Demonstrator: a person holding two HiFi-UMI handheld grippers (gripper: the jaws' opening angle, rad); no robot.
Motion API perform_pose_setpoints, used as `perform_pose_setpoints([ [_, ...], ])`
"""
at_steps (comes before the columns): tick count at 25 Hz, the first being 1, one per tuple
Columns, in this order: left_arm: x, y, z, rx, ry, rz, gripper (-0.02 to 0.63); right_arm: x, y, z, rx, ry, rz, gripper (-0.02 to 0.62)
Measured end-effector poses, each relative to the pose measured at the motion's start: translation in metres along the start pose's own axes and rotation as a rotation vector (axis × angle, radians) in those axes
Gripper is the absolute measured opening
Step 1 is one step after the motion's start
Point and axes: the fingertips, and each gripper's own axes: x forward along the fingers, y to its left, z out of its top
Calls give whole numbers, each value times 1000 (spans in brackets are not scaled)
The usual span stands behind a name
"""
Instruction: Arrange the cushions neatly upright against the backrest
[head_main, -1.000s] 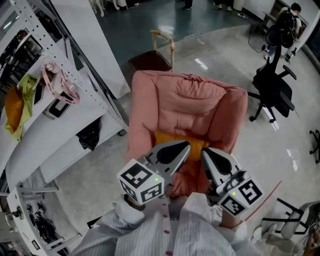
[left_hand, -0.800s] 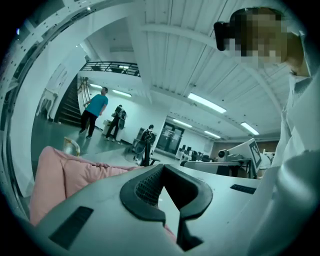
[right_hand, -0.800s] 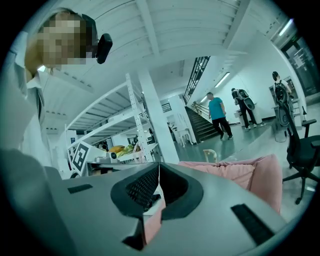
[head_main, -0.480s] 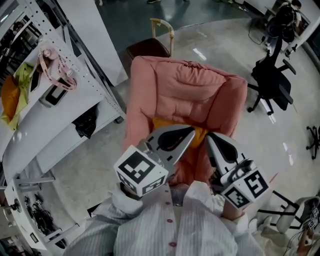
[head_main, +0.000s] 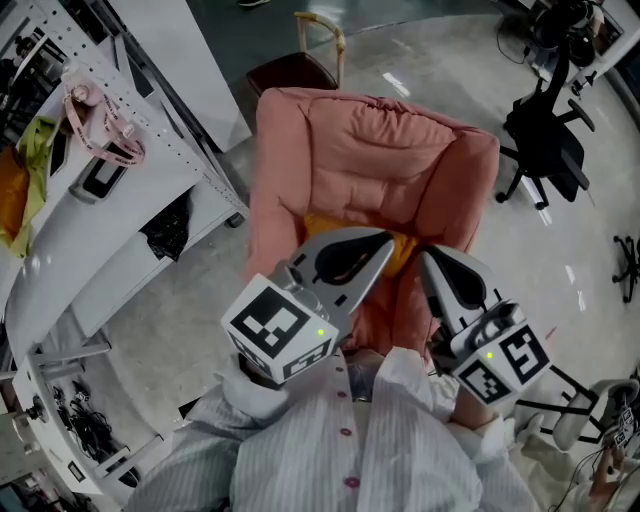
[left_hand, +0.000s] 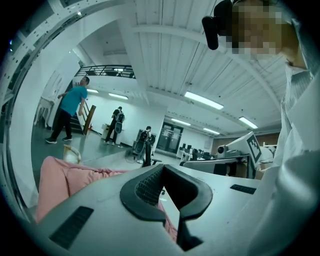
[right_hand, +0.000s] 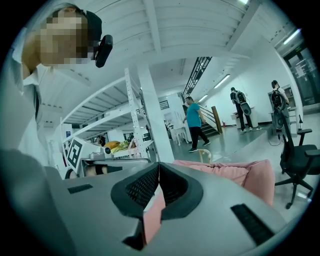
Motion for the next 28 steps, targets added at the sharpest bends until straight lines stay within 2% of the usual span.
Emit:
perform_pose_setpoints([
  [13, 0, 0, -5, -14, 21, -2, 11, 6, 2, -8, -1, 41, 15, 14],
  [28, -2, -14, -25, -17, 59, -34, 11, -13, 2, -29, 34, 52, -54, 14],
])
